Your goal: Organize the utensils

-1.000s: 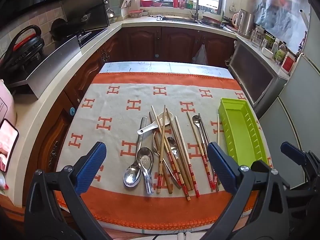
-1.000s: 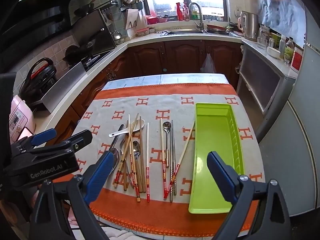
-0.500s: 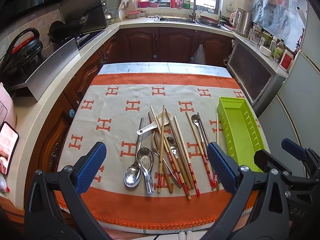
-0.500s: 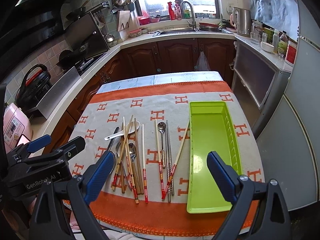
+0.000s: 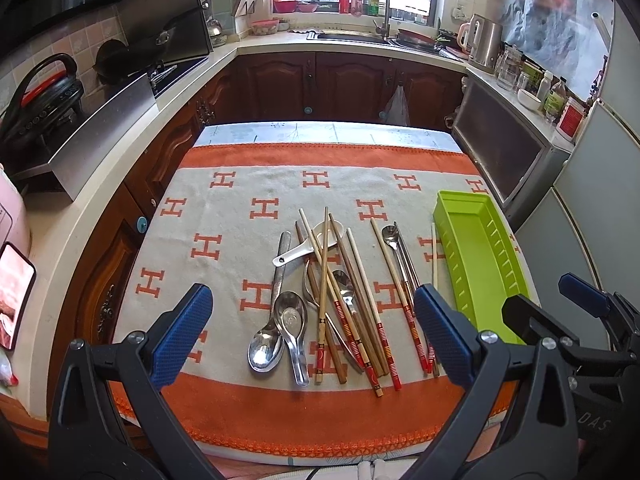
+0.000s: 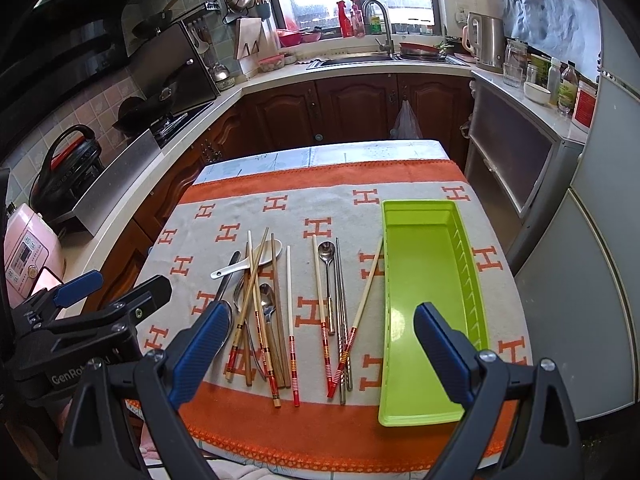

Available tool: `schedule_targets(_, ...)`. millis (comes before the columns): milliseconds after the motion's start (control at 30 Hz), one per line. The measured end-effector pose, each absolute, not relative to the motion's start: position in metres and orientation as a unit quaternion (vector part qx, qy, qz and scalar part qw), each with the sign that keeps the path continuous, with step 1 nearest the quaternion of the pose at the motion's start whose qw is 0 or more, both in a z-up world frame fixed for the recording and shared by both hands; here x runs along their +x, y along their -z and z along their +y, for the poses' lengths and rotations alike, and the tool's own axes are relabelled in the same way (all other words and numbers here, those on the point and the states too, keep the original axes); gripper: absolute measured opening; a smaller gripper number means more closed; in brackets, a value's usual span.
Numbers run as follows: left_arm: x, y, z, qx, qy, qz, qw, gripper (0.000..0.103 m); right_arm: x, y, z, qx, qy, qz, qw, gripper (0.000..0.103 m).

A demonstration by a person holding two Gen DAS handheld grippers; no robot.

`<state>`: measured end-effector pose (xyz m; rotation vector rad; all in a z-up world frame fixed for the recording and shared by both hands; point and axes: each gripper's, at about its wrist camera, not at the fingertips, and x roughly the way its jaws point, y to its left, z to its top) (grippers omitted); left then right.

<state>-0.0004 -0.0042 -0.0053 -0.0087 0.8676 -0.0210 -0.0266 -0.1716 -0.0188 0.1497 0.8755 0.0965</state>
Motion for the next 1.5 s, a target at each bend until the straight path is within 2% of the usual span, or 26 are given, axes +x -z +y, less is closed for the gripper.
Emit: schedule_targets(1500, -0.0033, 0.0083, 0.0031, -0.010, 0.010, 0.423, 0.906, 0.100, -0.0272, 0.0198, -0.1635, 0.066, -0.050, 0.425, 0.901, 0.095)
